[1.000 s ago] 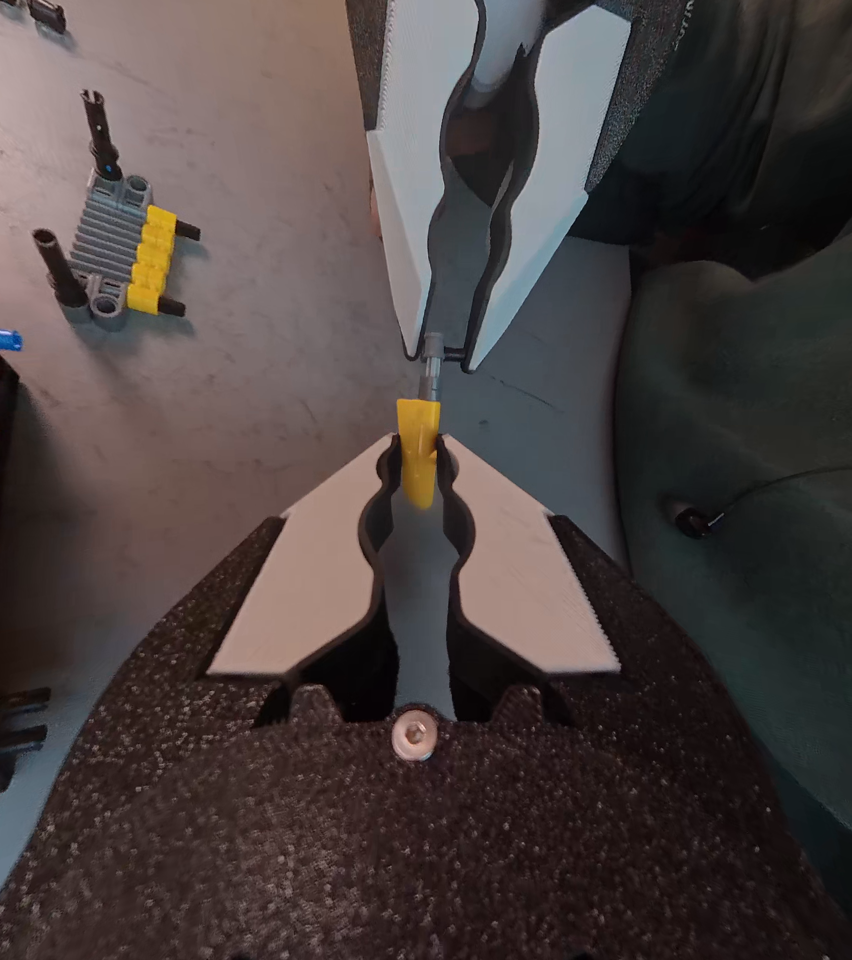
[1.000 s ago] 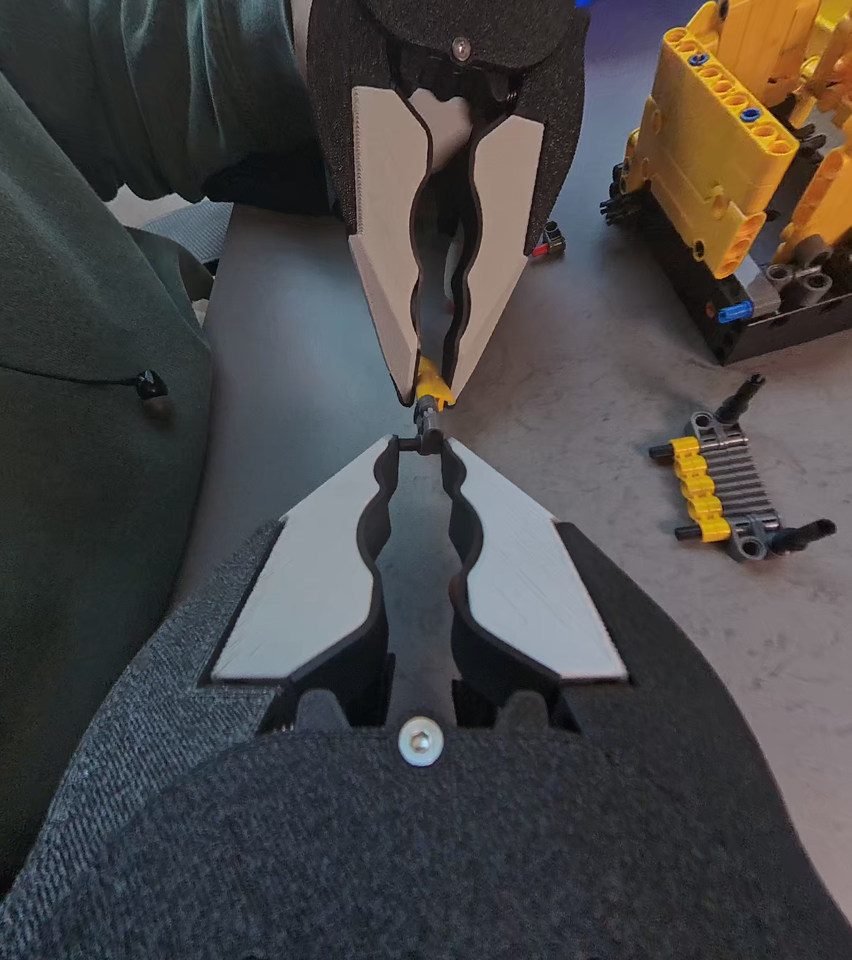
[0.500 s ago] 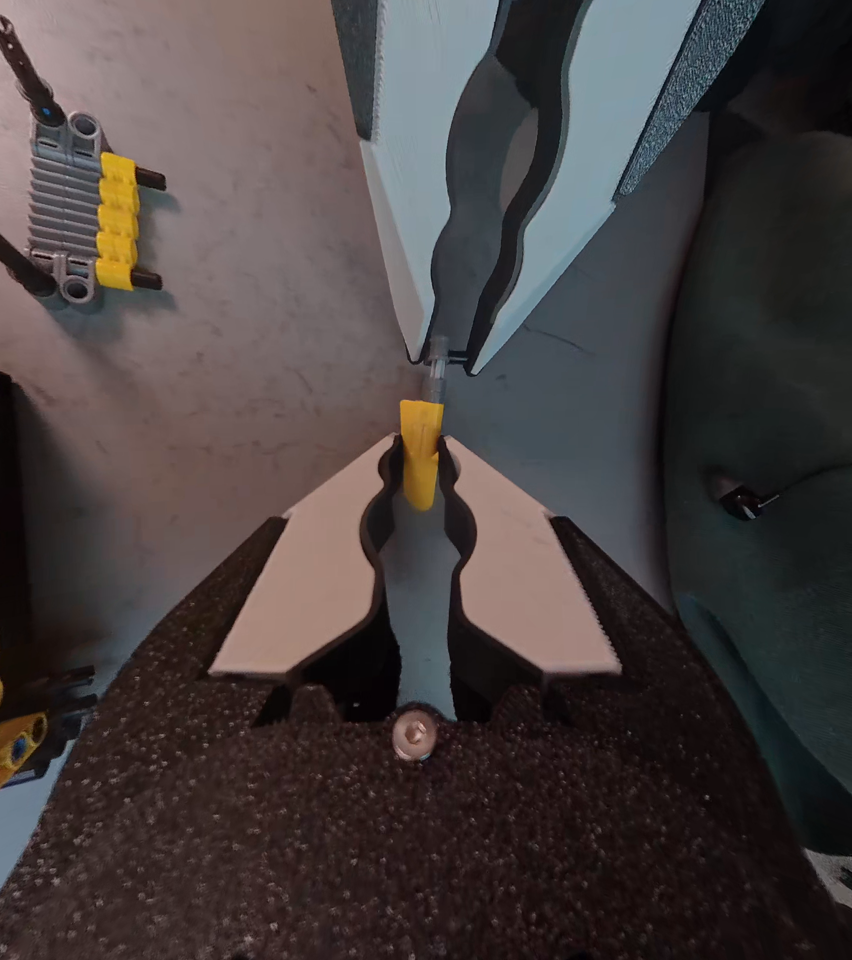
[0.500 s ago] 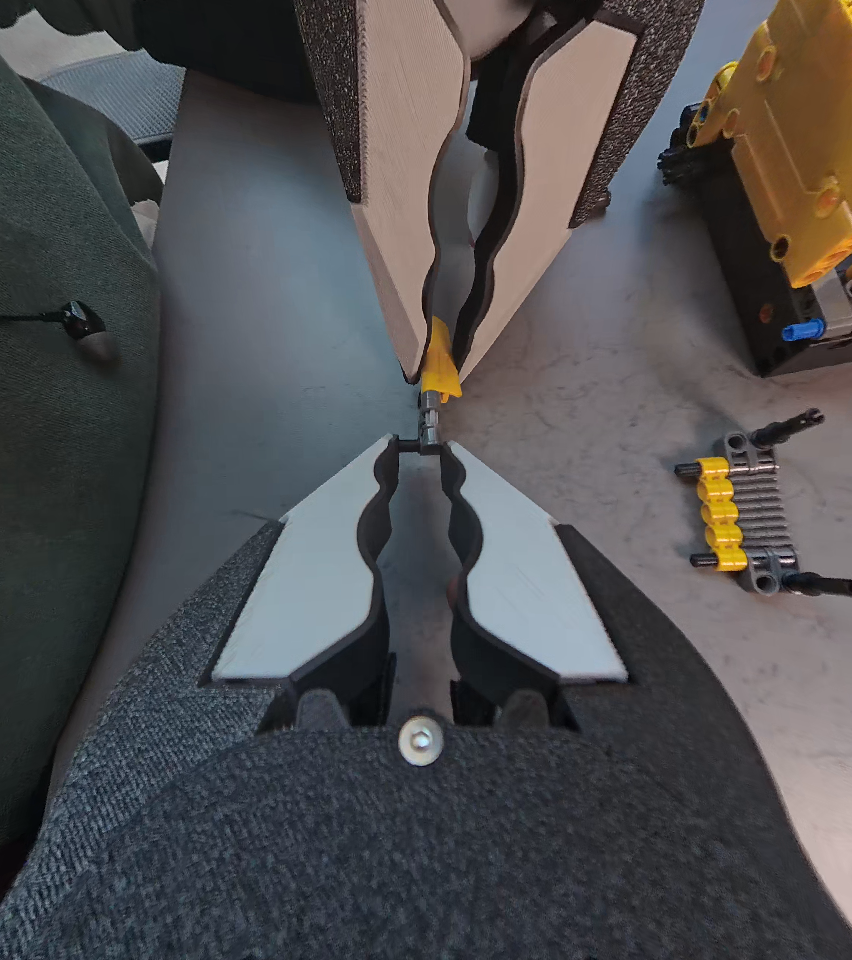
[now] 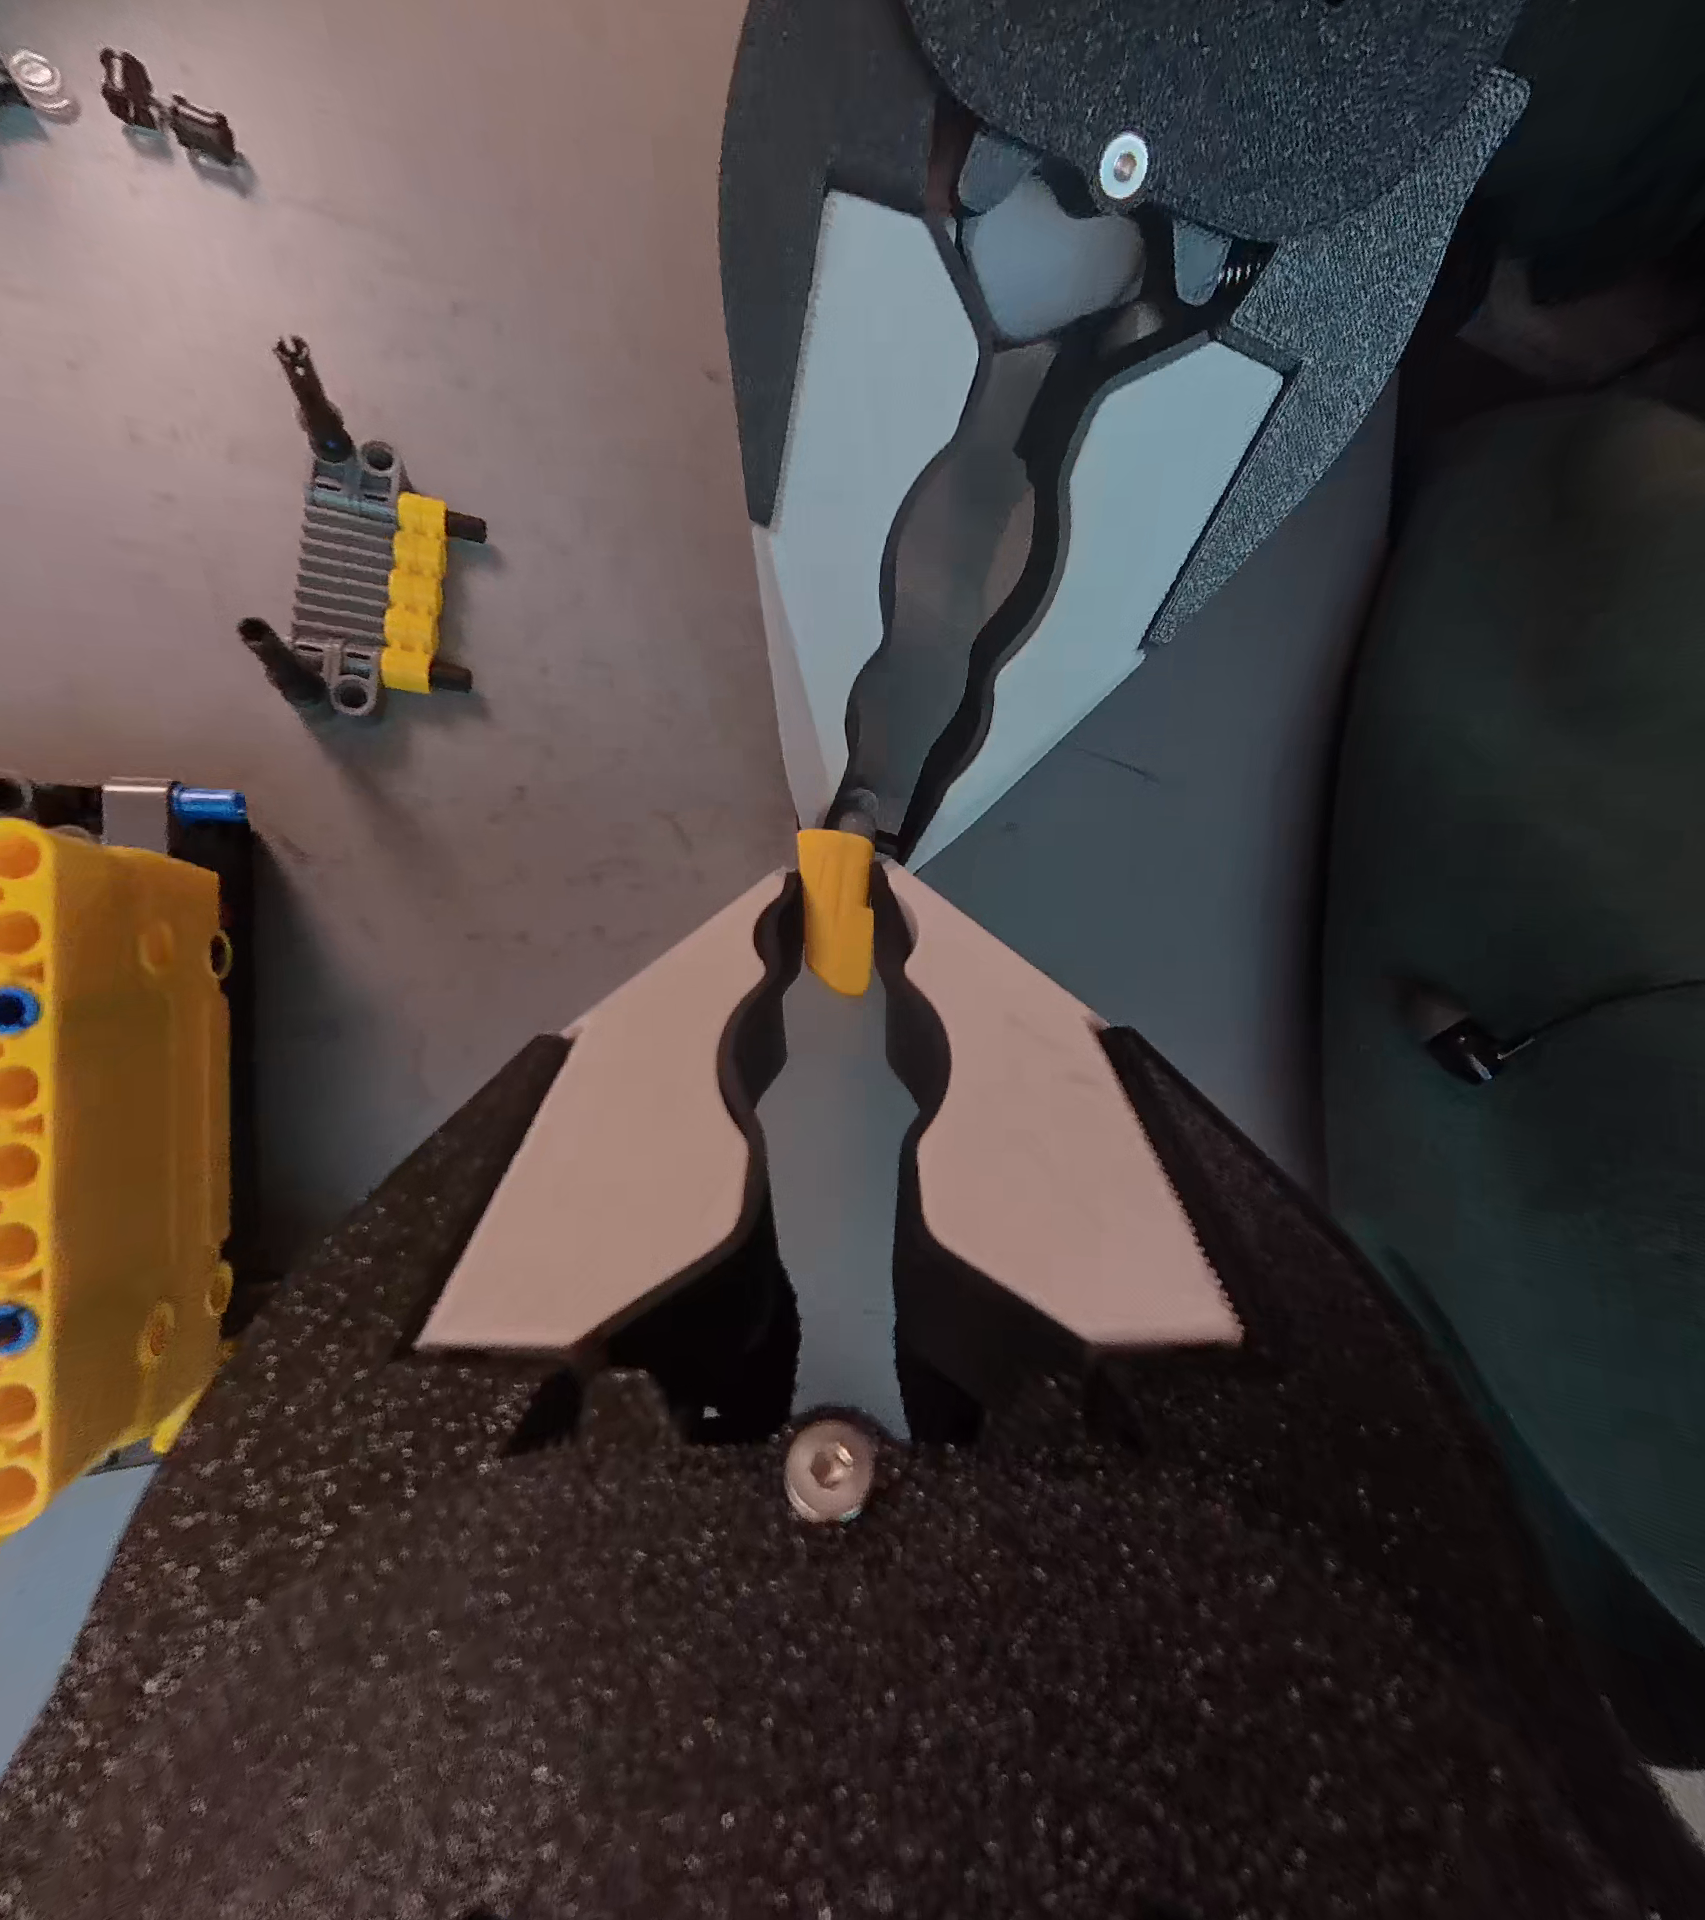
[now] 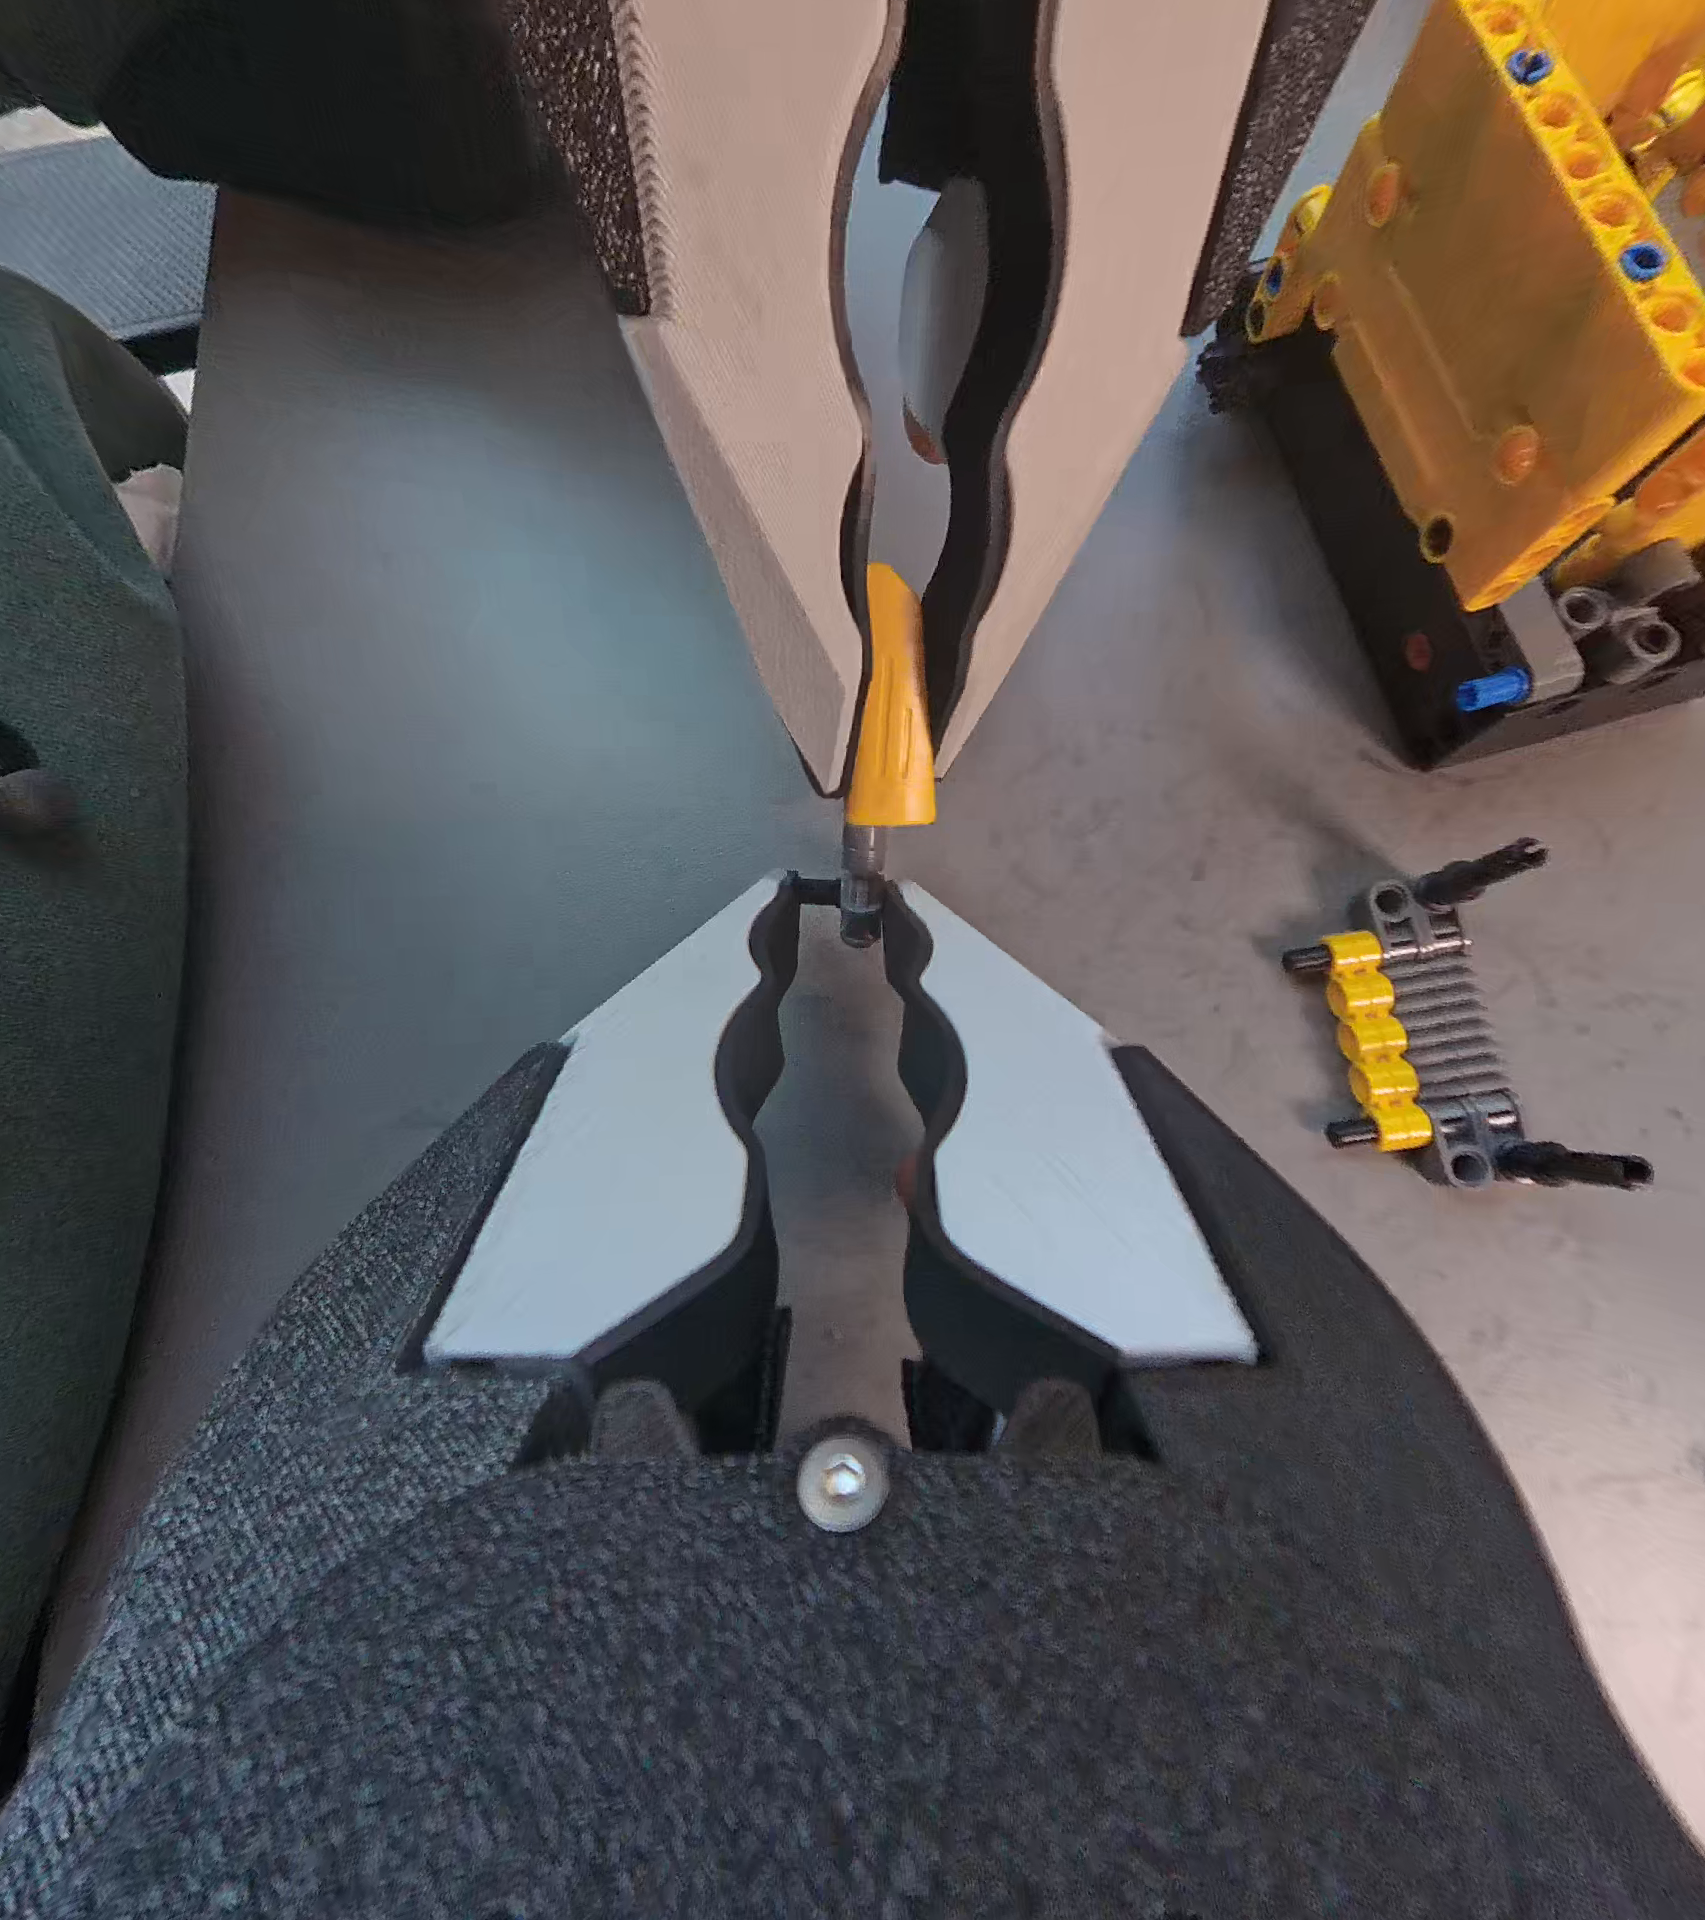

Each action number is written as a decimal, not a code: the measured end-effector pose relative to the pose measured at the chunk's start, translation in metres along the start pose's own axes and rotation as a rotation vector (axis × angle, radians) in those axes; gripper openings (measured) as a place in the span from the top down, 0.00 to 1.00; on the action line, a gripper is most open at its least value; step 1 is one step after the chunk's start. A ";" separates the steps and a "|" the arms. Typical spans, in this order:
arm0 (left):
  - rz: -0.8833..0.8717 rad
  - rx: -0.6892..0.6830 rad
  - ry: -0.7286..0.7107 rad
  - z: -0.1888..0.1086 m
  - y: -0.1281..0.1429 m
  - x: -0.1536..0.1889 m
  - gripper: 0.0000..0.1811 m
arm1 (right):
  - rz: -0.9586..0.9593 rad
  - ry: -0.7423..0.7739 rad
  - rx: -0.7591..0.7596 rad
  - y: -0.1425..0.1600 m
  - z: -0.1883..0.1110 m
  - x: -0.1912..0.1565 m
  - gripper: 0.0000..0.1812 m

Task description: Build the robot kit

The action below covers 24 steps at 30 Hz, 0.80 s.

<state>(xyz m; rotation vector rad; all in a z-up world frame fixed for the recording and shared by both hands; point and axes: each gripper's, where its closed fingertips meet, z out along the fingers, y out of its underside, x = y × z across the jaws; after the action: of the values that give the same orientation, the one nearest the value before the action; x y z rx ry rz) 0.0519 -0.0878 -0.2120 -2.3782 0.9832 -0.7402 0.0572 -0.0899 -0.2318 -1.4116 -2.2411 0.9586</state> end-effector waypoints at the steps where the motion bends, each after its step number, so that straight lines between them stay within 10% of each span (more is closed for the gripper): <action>1: 0.000 0.012 -0.003 0.000 0.000 -0.001 0.94 | -0.001 0.008 0.004 0.000 0.001 0.001 0.92; 24: -0.022 0.108 0.061 0.005 0.026 0.003 0.95 | -0.231 0.101 0.130 -0.003 -0.001 0.003 0.96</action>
<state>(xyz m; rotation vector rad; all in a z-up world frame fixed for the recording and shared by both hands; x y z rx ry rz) 0.0436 -0.1056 -0.2303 -2.2891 0.9184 -0.8566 0.0543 -0.0877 -0.2289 -1.0930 -2.1667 0.9159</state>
